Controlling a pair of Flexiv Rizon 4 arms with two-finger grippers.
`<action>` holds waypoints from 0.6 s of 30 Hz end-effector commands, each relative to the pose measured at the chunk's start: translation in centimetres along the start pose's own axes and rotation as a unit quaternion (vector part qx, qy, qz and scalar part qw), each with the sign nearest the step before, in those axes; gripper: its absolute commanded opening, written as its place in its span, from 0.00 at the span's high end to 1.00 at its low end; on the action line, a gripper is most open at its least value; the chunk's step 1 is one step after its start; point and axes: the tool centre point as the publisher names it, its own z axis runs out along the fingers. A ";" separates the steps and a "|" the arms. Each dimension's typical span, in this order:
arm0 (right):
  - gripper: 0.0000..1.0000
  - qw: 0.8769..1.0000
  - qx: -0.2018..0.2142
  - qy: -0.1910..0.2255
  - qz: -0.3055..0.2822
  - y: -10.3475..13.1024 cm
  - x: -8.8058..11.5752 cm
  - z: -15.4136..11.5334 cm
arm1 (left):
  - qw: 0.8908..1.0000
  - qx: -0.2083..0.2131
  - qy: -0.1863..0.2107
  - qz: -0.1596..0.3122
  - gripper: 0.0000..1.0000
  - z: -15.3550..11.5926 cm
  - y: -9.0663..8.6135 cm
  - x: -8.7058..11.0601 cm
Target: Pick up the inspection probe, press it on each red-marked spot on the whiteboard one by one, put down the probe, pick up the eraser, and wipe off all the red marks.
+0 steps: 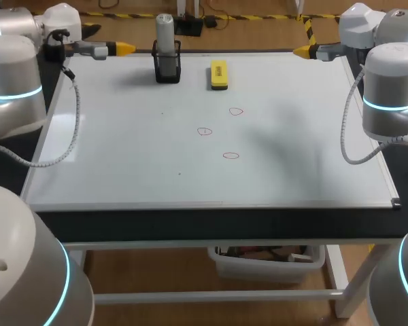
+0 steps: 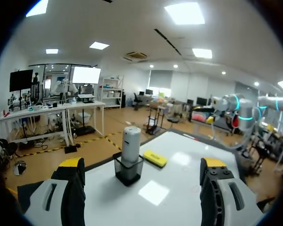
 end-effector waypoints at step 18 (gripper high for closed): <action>0.00 1.000 0.001 0.000 0.000 0.0 0.0 0.0 | 0.963 0.054 0.256 0.062 0.00 7.8 0.2 -4.8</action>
